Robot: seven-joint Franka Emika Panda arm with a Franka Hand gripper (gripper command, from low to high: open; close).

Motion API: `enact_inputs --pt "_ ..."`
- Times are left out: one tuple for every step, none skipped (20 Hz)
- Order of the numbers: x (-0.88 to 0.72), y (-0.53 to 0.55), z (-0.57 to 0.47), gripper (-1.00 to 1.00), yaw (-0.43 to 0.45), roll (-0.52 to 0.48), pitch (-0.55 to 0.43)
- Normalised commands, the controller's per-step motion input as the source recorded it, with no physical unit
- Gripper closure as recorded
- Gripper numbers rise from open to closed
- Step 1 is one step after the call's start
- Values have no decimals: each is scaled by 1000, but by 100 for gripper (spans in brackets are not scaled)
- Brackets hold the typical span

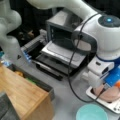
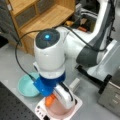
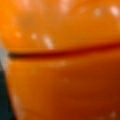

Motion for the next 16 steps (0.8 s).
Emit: enact_inputs --pt "-100 57 -184 100 118 -340 7" --pt "-103 53 -204 100 118 -336 -1" --pt "-100 52 -239 100 121 -336 -15" --pt "-88 54 -283 100 122 -335 -38" --pt "-67 56 -316 100 131 -335 -70" --pt "-57 61 -351 100 128 -330 -89" --pt "-43 67 -347 100 118 -318 -98" --pt "-33 74 -337 100 107 -313 -106" --pt "-36 79 -316 100 90 -312 -110" --pt "-46 78 -283 100 77 -309 -113" --pt "-53 78 -227 100 66 -301 -115" --pt "-60 75 -187 100 51 -293 -119" --pt "-66 72 -154 100 39 -285 -125" --pt "-70 70 -122 100 30 -279 -128" --pt "-71 70 -107 100 20 -273 -131" --pt "-70 73 -103 100 10 -270 -133"
